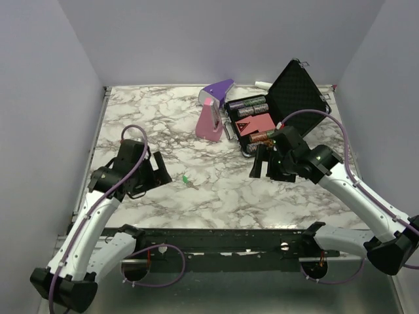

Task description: Remove the keys from the keyring

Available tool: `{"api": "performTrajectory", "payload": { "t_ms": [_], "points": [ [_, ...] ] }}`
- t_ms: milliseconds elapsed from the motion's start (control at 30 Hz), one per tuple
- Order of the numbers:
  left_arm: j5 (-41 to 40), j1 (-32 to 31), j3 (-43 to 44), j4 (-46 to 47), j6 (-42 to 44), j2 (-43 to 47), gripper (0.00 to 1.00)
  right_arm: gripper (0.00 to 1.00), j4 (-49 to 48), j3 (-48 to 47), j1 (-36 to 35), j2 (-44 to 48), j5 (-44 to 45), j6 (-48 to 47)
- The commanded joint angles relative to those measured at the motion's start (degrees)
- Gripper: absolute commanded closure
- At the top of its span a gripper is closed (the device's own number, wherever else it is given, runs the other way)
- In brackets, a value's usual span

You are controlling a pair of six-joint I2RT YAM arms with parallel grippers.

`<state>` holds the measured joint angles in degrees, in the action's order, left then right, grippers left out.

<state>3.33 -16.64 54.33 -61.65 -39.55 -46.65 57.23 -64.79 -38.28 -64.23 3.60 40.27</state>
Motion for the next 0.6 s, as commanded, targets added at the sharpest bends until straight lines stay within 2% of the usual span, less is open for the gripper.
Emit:
{"api": "performTrajectory", "payload": {
  "t_ms": [0,167,333,567],
  "points": [
    [-7.28,-5.84,1.22,3.46,-2.37,-5.36,0.01,0.00,1.83,-3.76,-0.30,-2.12,2.38,-0.54],
    [-13.96,-11.56,1.66,5.57,-5.71,-14.15,0.01,0.00,-0.18,-2.53,-0.30,-3.18,4.05,3.31],
    [-12.92,-13.59,0.62,10.83,-7.12,-19.00,0.01,0.00,-2.04,-2.79,-0.21,-4.15,0.54,6.39],
    [-13.35,-15.17,2.18,15.59,-8.17,-26.46,0.01,0.00,1.22,-5.34,-0.30,-4.51,2.11,7.45]
  ]
}}
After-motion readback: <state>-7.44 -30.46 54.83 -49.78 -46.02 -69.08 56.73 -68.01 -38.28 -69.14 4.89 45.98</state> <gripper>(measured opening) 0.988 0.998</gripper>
